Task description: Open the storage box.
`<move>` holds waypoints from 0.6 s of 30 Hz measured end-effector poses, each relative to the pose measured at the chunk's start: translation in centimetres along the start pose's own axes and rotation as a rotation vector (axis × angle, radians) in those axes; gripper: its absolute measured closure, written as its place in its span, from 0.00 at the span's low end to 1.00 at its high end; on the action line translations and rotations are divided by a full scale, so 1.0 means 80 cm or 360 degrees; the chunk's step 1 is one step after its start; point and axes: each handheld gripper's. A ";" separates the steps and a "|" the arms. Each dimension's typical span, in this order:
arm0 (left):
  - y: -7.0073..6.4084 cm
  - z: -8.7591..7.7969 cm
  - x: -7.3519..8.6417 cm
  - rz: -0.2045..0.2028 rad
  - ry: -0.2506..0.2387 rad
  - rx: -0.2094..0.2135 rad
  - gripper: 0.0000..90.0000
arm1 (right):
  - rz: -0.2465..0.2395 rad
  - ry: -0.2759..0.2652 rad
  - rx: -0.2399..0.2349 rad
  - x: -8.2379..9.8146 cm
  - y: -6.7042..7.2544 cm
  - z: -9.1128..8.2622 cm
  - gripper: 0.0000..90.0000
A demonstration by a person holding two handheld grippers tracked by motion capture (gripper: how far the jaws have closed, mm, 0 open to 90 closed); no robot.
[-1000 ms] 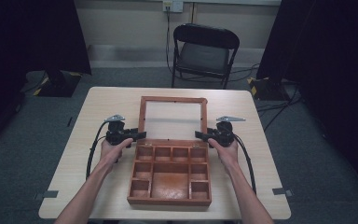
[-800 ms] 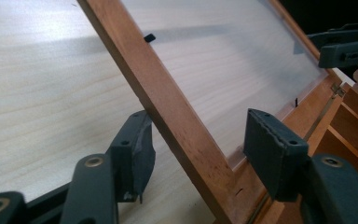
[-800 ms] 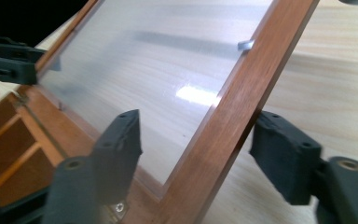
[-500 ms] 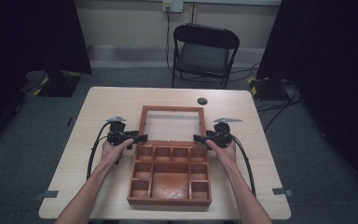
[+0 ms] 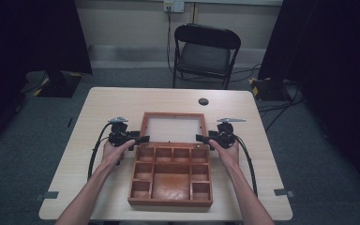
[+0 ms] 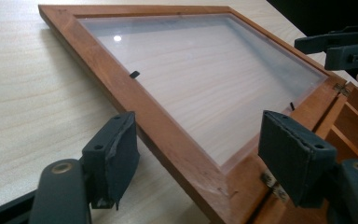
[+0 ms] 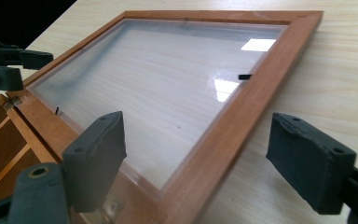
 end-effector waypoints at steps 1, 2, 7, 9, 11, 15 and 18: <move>-0.001 -0.001 -0.001 0.0016 0.0005 -0.0006 0.30 | 0.0002 0.0005 0.0006 -0.001 -0.001 -0.003 0.19; -0.002 -0.003 -0.002 0.0029 0.0007 -0.0010 0.30 | -0.0002 0.0003 0.0010 -0.002 -0.001 -0.005 0.19; -0.009 -0.021 -0.004 0.0135 0.0039 -0.0050 0.27 | -0.0045 -0.0021 0.0024 -0.011 0.003 -0.025 0.19; -0.010 -0.029 -0.002 0.0140 0.0039 -0.0063 0.27 | -0.0058 -0.0039 0.0034 -0.012 0.006 -0.035 0.19; -0.009 -0.037 0.000 0.0142 0.0041 -0.0077 0.27 | -0.0071 -0.0054 0.0047 -0.010 0.006 -0.044 0.19; -0.014 -0.052 0.002 0.0159 0.0046 -0.0104 0.25 | -0.0077 -0.0073 0.0069 -0.004 0.004 -0.064 0.17; -0.018 -0.061 0.003 0.0190 0.0061 -0.0108 0.24 | -0.0100 -0.0060 0.0099 -0.002 0.006 -0.074 0.16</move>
Point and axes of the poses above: each handheld gripper's, and its own axes: z roughly forward along the jaws, x roughly out of its underside, y roughly to its left, and after that the axes turned 14 degrees about -y, right-handed
